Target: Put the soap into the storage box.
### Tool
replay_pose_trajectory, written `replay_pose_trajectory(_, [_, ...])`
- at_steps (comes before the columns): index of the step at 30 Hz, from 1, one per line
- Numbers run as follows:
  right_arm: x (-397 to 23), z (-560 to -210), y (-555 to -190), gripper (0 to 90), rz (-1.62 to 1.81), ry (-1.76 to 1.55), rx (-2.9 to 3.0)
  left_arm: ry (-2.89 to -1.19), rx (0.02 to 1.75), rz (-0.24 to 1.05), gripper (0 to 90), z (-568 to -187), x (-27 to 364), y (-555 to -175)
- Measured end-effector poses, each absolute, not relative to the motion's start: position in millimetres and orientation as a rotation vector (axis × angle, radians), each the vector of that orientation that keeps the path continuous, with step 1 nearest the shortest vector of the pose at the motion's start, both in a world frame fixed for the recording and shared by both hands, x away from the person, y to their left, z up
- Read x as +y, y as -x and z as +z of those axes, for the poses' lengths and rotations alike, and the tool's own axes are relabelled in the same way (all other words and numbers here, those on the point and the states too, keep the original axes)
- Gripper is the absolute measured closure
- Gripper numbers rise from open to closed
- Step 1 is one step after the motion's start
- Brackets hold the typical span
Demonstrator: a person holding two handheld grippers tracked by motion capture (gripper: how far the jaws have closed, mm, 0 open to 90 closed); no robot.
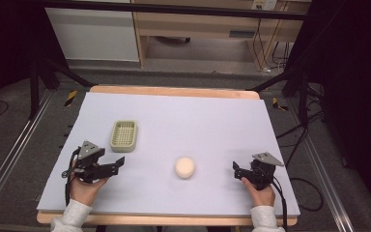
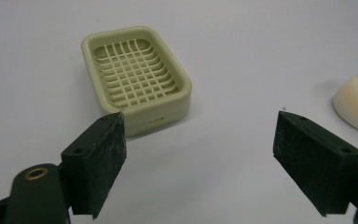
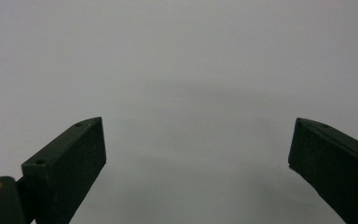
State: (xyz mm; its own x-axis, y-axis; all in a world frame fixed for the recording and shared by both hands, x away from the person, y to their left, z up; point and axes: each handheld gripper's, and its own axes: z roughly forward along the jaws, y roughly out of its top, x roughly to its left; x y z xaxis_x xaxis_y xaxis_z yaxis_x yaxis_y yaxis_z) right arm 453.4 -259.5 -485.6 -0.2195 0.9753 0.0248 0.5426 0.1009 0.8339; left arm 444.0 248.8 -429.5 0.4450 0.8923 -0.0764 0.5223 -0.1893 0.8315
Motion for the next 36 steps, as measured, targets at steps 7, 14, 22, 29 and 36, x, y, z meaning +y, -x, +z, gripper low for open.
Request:
replay_pose_trajectory(7, [-259.1,-486.3,-453.8,5.0,0.993,-1.480,1.830,-1.862,1.176,0.556,16.9,-427.1,239.6,-444.6])
replay_pose_trajectory(14, [-258.9,-486.5,-454.0,5.0,0.993,-1.484,1.831,-1.882,1.154,0.546,16.9,-427.3,231.6,-443.7])
replay_pose_trajectory(22, [-259.3,-486.4,-453.2,5.0,0.997,-1.485,1.821,-1.899,1.121,0.539,16.9,-423.9,222.3,-442.7])
replay_pose_trajectory(29, [-259.2,-486.2,-452.4,4.9,0.998,-1.484,1.810,-1.913,1.105,0.532,16.7,-424.0,215.6,-443.7])
replay_pose_trajectory(36, [-259.3,-486.3,-452.5,5.0,0.999,-1.485,1.807,-1.922,1.090,0.524,16.2,-420.8,207.0,-447.5])
